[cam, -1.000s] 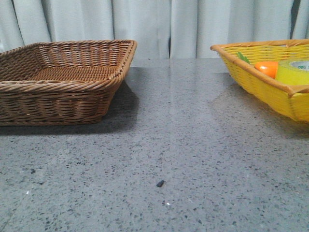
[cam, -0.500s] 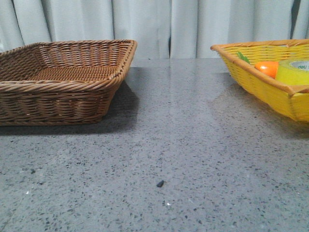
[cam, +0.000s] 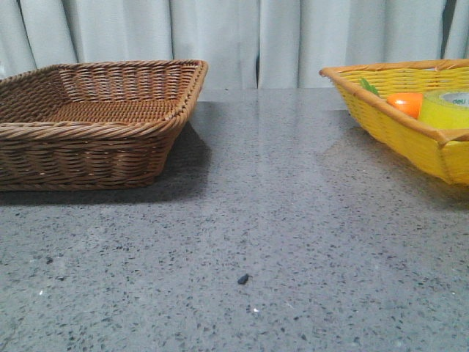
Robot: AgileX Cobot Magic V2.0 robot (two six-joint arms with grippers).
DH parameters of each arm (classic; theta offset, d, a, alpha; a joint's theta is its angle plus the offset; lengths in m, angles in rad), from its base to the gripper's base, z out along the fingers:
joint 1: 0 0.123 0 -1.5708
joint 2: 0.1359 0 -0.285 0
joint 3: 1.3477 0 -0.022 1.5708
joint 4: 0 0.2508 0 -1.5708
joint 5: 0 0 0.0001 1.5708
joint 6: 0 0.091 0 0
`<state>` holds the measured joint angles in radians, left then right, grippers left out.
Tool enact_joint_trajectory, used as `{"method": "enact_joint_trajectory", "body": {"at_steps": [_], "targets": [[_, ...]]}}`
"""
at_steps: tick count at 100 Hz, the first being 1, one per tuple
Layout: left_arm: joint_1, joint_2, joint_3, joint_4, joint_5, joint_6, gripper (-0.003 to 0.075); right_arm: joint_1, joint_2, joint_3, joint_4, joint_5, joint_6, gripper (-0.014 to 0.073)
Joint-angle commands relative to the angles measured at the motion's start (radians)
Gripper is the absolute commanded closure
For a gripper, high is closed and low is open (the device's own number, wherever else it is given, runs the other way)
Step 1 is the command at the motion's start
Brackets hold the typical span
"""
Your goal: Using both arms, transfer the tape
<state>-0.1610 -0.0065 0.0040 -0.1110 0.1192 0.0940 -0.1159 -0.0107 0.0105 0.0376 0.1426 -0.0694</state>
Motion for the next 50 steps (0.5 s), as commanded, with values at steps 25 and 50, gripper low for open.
{"method": "enact_joint_trajectory", "body": {"at_steps": [25, 50], "targets": [[0.000, 0.039, -0.098, -0.010, -0.036, -0.002, 0.0741, -0.007, 0.006, -0.063, 0.037, 0.007, -0.005, 0.0668], [0.000, 0.200, -0.225, -0.010, -0.016, -0.002, 0.0741, -0.007, 0.151, -0.224, 0.037, 0.068, -0.005, 0.0668]]}}
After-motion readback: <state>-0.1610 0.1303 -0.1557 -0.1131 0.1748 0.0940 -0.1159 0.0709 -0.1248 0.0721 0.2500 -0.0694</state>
